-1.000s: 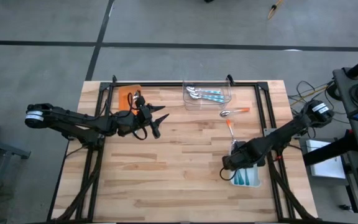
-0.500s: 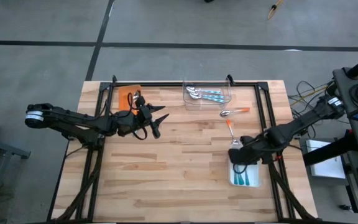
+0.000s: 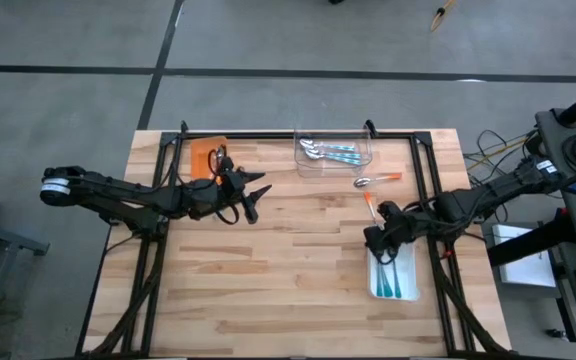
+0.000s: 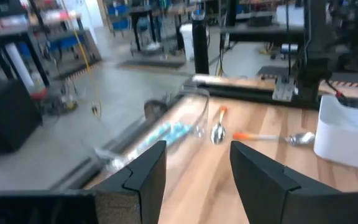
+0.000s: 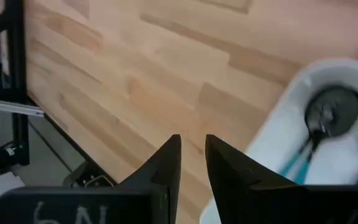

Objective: Sort silverware by color (type)
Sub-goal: Put the blue patterned spoon into the transparent bin

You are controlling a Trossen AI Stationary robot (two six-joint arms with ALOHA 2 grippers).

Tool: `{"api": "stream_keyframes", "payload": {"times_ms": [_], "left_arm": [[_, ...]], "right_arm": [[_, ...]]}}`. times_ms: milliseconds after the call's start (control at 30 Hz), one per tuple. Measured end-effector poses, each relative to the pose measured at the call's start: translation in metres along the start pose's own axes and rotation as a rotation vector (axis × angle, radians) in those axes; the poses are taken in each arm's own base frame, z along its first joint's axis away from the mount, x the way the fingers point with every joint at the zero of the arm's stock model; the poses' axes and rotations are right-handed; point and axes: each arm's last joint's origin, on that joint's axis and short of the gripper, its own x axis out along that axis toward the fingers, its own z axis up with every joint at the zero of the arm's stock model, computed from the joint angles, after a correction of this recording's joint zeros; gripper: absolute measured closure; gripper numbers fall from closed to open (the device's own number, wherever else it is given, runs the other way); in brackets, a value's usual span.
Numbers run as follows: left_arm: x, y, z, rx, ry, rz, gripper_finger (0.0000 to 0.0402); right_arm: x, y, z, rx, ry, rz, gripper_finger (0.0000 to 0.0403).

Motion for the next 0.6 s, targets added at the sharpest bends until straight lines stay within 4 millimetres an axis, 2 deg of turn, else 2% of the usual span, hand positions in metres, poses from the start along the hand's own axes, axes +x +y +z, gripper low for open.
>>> {"api": "stream_keyframes", "payload": {"times_ms": [333,600], "left_arm": [[-0.007,-0.005,-0.026,-0.112,0.3,-0.043,0.0242],[-0.02,-0.009,-0.023,-0.15,0.601,-0.033,0.0245]], "right_arm": [[0.0,0.0,0.035,-0.165,-0.07,0.011,0.0337],[-0.002,-0.006,0.061,-0.317,-0.157,-0.034,0.0337]]}}
